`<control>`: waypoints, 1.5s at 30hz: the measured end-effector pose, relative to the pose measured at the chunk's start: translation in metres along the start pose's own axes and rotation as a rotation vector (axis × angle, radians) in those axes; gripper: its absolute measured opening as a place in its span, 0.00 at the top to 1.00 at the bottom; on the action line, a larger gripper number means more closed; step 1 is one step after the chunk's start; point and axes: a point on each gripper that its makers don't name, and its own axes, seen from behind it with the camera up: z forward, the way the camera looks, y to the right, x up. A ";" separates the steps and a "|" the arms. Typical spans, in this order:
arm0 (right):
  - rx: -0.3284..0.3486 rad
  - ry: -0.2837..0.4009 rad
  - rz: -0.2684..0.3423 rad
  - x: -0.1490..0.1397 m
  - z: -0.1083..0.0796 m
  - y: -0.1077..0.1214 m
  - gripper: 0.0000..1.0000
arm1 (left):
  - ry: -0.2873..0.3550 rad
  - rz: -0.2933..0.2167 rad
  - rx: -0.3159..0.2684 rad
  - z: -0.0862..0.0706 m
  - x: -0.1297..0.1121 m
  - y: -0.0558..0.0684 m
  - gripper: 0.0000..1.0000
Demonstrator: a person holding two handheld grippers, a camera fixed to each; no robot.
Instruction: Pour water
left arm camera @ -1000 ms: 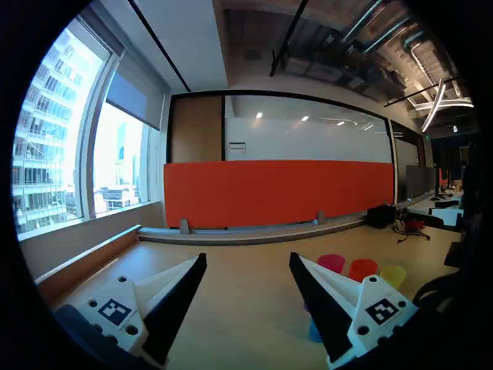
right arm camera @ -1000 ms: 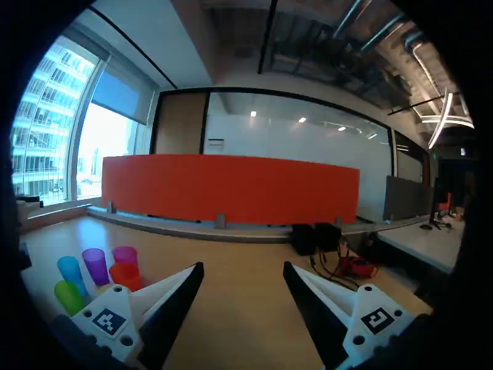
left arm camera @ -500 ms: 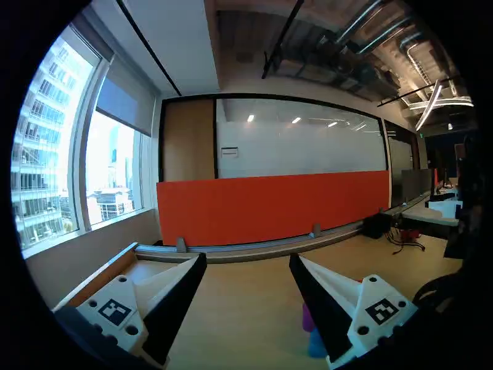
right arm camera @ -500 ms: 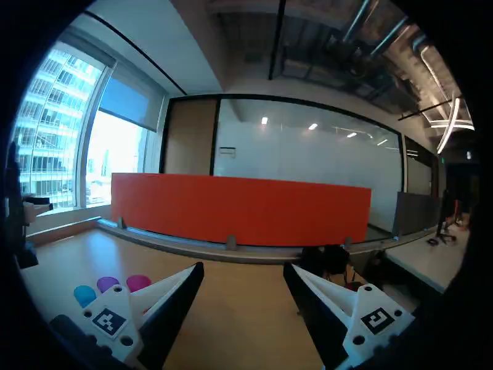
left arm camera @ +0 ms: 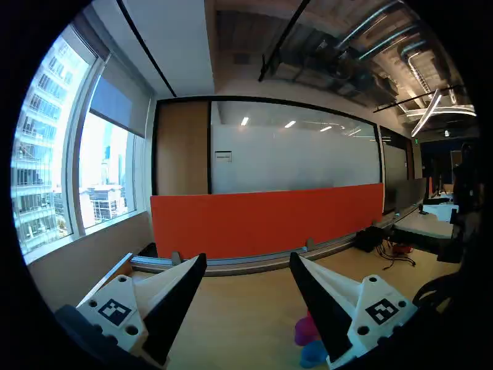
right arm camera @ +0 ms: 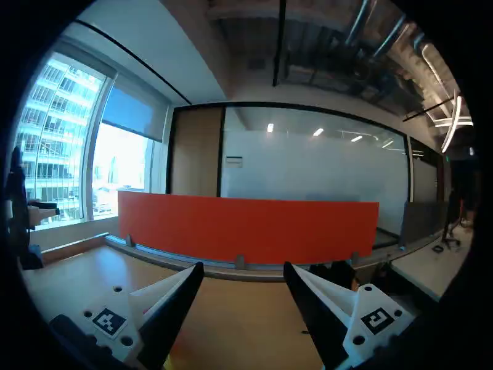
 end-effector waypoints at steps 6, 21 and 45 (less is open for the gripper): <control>0.036 -0.004 0.024 0.005 -0.001 -0.005 0.00 | -0.005 -0.004 -0.055 0.001 0.009 0.009 0.00; 0.341 -0.003 0.032 0.013 -0.018 -0.071 0.00 | -0.027 0.028 -0.230 0.000 0.008 0.038 0.00; 0.635 -0.050 -0.065 0.010 -0.043 -0.147 0.00 | -0.083 0.067 -0.387 0.001 -0.013 0.072 0.00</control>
